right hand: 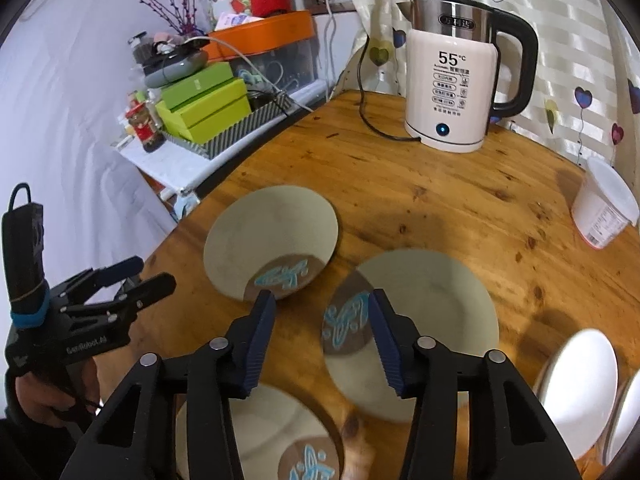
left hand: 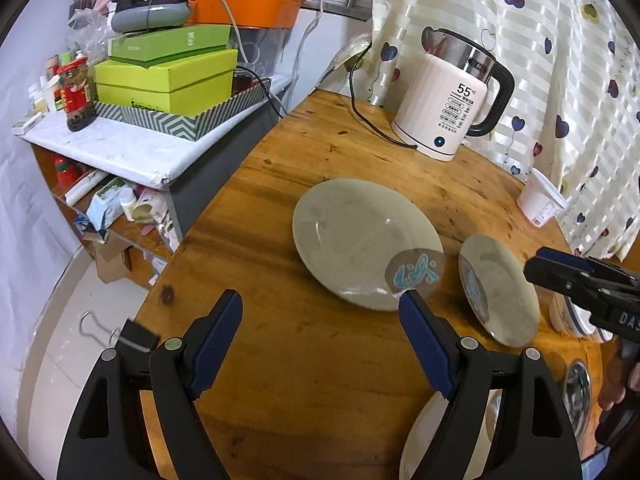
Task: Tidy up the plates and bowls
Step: 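Move the left gripper to a beige fish-logo plate and grasp its rim, then lift the held plate with the left gripper over another beige plate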
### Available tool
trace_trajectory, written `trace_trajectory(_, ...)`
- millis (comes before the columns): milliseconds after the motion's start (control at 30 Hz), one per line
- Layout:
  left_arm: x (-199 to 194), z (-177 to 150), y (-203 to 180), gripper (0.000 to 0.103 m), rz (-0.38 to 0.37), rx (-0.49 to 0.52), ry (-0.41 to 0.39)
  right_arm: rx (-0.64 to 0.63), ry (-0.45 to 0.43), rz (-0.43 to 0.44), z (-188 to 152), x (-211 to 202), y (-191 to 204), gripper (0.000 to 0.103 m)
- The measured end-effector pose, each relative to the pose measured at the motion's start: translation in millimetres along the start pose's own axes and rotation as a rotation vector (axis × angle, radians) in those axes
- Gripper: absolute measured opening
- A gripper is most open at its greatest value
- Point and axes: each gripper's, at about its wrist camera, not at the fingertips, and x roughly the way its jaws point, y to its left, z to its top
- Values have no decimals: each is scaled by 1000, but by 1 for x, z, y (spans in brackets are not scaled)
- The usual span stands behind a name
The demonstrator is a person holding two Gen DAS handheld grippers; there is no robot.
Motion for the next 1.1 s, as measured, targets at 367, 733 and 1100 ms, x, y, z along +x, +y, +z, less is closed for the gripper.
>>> trace_trajectory(367, 38, 15, 13, 75, -14, -55, 45, 28, 51, 52, 35, 54, -6, 42)
trace_trajectory(733, 63, 17, 22, 62, -31, -97, 84, 98, 146, 82, 45, 111, -21, 38)
trace_trajectory(1100, 69, 23, 17, 33, -54, -75, 87, 110, 157, 93, 45, 121, -28, 18)
